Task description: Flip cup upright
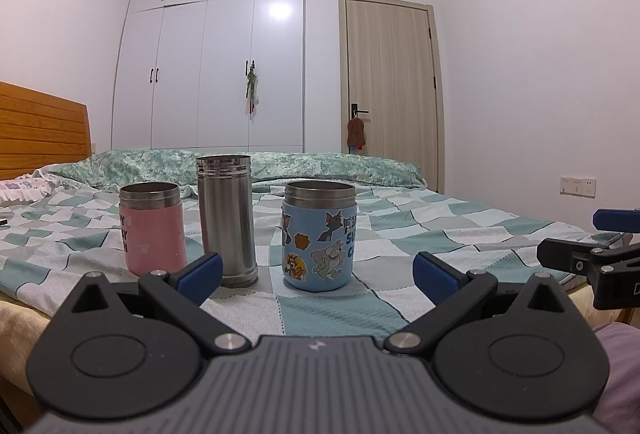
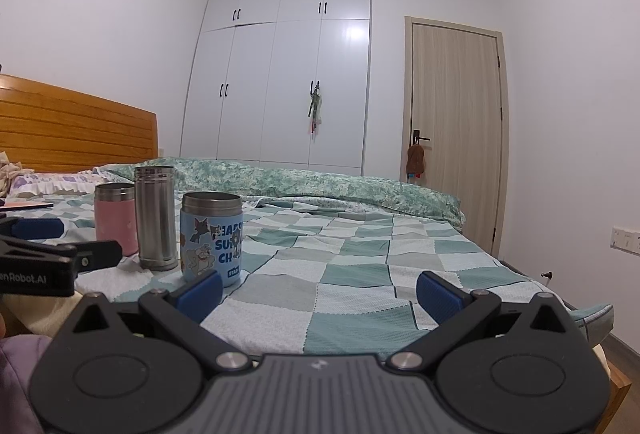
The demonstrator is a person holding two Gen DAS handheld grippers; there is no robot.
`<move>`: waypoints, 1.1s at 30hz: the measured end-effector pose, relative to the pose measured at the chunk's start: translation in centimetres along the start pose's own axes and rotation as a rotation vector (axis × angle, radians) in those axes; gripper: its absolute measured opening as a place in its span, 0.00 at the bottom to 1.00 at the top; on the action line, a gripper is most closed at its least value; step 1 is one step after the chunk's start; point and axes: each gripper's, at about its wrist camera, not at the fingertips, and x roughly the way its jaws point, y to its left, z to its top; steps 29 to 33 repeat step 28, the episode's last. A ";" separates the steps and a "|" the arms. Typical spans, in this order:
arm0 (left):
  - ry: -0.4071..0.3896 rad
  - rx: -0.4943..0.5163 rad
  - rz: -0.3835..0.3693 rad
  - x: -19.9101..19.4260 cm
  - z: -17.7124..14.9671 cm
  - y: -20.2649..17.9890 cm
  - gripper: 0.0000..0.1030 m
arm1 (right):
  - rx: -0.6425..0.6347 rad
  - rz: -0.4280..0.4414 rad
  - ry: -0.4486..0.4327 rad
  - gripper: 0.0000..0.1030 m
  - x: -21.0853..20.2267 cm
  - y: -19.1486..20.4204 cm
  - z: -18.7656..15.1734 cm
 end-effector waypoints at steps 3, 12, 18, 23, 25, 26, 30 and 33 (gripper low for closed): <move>0.000 -0.001 0.000 0.0 0.0 0.0 1.00 | -0.001 0.000 0.000 1.00 0.0 0.0 0.0; -0.001 0.000 0.001 0.0 0.0 0.0 1.00 | -0.002 0.000 0.000 1.00 0.0 0.0 0.0; -0.001 -0.002 -0.001 0.0 0.0 0.0 1.00 | -0.002 0.000 0.000 1.00 0.0 0.0 0.0; -0.007 -0.002 -0.003 0.0 0.1 0.0 1.00 | -0.002 0.000 0.000 1.00 0.0 0.0 0.0; -0.011 -0.002 -0.004 -0.2 0.1 -0.1 1.00 | -0.003 0.000 0.000 1.00 0.0 0.0 0.0; -0.011 -0.002 -0.004 -0.2 0.1 -0.1 1.00 | -0.003 0.000 0.000 1.00 0.0 0.0 0.0; -0.010 -0.003 -0.001 -0.2 0.1 -0.1 1.00 | -0.003 0.000 0.000 1.00 0.0 0.0 0.0; -0.010 -0.003 -0.001 -0.2 0.1 -0.1 1.00 | -0.003 0.000 0.000 1.00 0.0 0.0 0.0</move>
